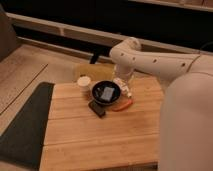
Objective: Drag the pepper across the table
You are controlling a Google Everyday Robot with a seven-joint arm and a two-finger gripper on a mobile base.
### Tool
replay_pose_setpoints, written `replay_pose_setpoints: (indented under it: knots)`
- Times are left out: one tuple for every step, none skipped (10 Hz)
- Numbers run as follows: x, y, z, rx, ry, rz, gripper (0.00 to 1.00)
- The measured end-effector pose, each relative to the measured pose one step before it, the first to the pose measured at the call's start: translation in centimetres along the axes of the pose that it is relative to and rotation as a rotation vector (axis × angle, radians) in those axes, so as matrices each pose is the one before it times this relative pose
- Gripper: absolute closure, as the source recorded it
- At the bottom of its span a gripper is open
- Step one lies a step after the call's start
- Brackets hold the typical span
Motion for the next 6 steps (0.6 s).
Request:
replay_pose_setpoints:
  knots:
    - [-0.676,-1.644,-0.832,-0.00470,-0.02049,0.03041,0.35]
    - [-0.735,-3.078,-0.910,-0.00172,-0.02646,0.04480,0.35]
    - [-0.339,-1.498,-0.170,0.00017,-0.01009,0.01597,0.35]
    - [0.063,-1.126,0.317,0.00930,0.00166,0.00536,0.35]
    - [0.201,0.310,-0.033,-0.00492,0.00198,-0.00401,0.35]
    - [0.209,0.012,0.372,-0.02034,0.00830,-0.01039,0.35]
